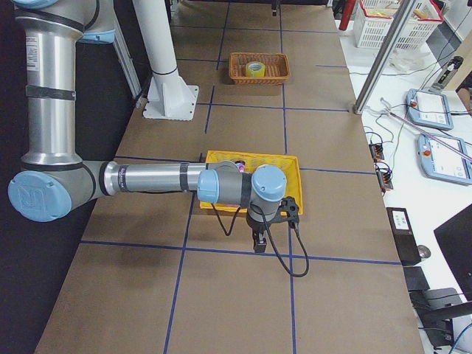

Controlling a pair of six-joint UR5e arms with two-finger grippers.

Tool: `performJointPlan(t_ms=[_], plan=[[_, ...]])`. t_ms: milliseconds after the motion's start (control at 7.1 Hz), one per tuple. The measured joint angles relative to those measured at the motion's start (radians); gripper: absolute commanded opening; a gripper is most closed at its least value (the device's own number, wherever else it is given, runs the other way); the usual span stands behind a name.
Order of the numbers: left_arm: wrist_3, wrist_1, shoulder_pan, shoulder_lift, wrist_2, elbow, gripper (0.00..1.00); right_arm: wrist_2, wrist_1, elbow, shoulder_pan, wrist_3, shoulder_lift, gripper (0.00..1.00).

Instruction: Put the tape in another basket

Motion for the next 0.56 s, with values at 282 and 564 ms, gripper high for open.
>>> performJointPlan(t_ms=[282, 564], plan=[[0.097, 0.000, -0.095, 0.005, -0.018, 0.100, 1.00, 0.041, 0.047, -0.015, 0.010, 0.062, 0.000, 1.00], [0.229, -0.002, -0.192, 0.027, -0.021, 0.205, 1.00, 0.037, 0.054, -0.008, 0.015, 0.075, 0.013, 1.00]])
